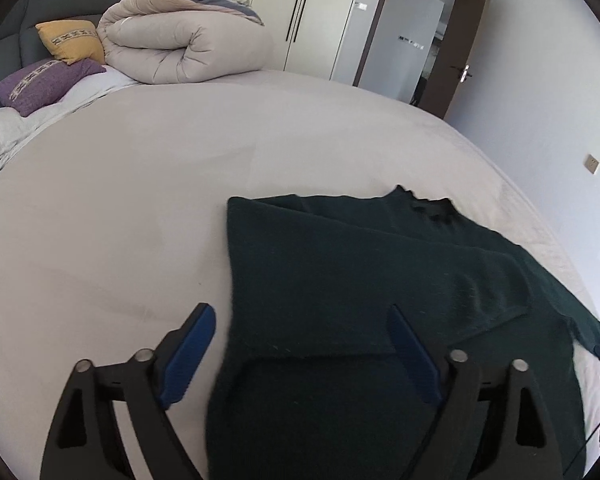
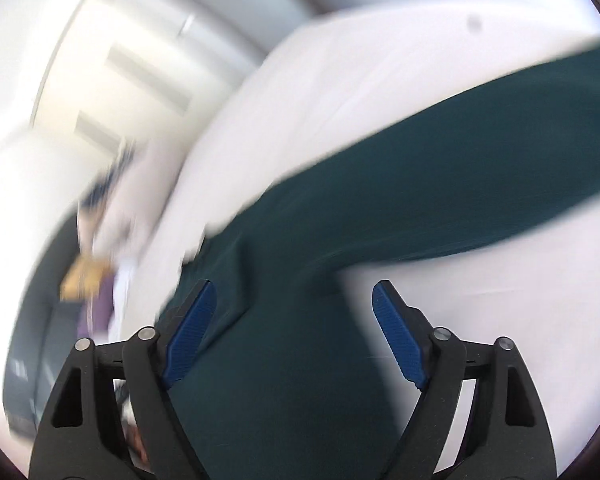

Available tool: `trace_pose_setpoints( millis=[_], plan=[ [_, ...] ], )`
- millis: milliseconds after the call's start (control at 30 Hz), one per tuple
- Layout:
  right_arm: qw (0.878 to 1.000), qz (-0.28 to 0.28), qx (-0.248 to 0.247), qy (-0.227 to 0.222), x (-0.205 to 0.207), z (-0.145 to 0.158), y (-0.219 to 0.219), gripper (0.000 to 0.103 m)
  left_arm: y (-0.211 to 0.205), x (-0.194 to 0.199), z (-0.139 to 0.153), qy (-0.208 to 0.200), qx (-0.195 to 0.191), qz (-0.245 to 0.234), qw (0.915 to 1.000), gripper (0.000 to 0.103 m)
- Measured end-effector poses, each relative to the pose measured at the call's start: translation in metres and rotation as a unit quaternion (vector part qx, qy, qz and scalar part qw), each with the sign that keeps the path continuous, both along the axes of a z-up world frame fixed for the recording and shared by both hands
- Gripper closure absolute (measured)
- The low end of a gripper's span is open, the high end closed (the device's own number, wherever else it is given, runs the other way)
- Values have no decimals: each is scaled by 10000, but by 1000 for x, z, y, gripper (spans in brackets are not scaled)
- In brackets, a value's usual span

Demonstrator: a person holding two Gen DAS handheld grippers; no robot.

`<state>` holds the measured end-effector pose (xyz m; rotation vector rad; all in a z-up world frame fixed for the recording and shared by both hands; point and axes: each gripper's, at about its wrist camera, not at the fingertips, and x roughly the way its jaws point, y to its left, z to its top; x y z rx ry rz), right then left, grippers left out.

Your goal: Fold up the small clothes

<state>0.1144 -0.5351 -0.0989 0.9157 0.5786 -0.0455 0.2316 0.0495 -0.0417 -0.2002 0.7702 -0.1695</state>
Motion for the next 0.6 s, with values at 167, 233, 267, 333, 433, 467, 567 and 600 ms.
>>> trace_pose_setpoints(
  millis=[167, 233, 267, 333, 433, 467, 567, 600],
  plan=[
    [9837, -1484, 1006, 131, -104, -32, -108, 22, -44, -27, 5, 359, -455, -598, 9965, 2],
    [9711, -1888, 1459, 34, -130, -47, -136, 30, -61, -32, 3, 552, -468, -787, 9943, 2],
    [9641, -2016, 1721, -170, -142, -52, -149, 31, -69, -34, 2, 613, -499, -843, 9933, 2],
    [9569, -2230, 1832, -309, -151, -54, -165, 31, -82, -36, -1, 761, -600, -869, 9915, 2],
    [9489, -2452, 1940, -425, -147, -57, -189, 32, -91, -36, -4, 911, -779, -853, 9891, 2],
    [9451, -2505, 2050, -447, -142, -60, -199, 35, -93, -35, -4, 941, -796, -857, 9887, 2],
    [9403, -2581, 2172, -452, -127, -64, -219, 50, -98, -30, -9, 1034, -756, -888, 9878, 2],
    [9400, -2599, 2169, -436, -124, -65, -223, 63, -99, -29, -11, 1064, -773, -897, 9873, 2]
  ],
)
